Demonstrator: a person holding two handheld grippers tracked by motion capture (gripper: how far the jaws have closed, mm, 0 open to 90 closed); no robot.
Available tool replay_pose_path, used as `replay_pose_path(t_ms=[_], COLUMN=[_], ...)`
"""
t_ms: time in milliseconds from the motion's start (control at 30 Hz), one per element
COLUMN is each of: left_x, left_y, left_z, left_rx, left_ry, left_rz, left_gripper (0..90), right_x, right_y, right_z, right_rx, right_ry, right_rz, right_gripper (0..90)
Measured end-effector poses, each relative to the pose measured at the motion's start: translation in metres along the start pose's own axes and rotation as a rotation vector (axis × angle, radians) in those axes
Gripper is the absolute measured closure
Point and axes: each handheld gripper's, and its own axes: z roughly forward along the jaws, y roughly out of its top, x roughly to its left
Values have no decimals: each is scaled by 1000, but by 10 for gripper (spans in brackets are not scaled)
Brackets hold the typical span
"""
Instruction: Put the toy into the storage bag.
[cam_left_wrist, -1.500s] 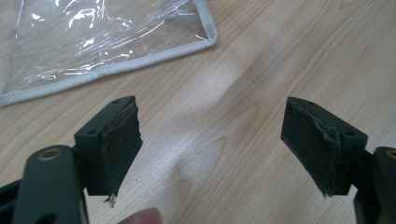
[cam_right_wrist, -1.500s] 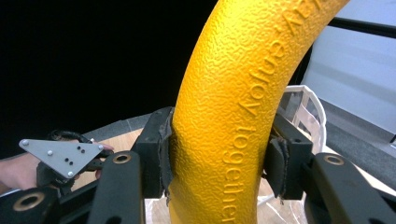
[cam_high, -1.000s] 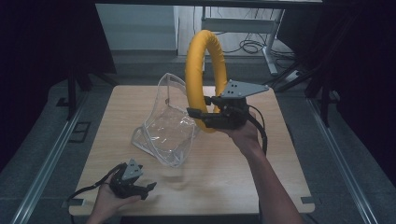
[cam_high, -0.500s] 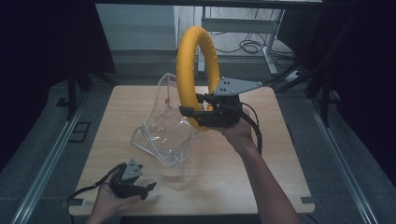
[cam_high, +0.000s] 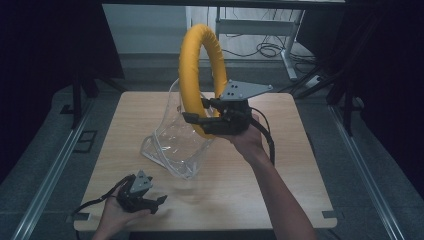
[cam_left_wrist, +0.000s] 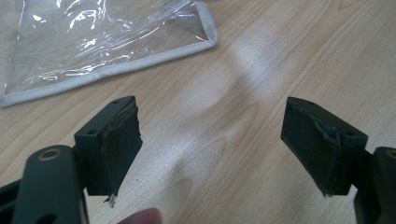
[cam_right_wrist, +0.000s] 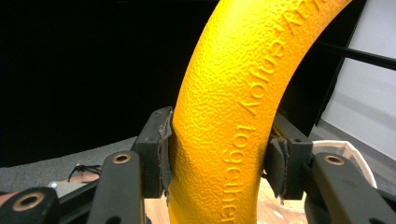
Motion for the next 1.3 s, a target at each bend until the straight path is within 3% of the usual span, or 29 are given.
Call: replay_pose_path(t_ms=[233, 1300], left_x=[0, 0], left_y=[0, 0], left_z=[0, -1], left_rx=[-1, -6], left_ry=[0, -1], left_rz=[0, -1], left_gripper=[198, 198], right_x=[5, 15], right_y=[6, 3], right_z=[6, 41], right_rx=[-8, -9], right_ry=[19, 107], right_rz=[-23, -9], right_gripper=[489, 487])
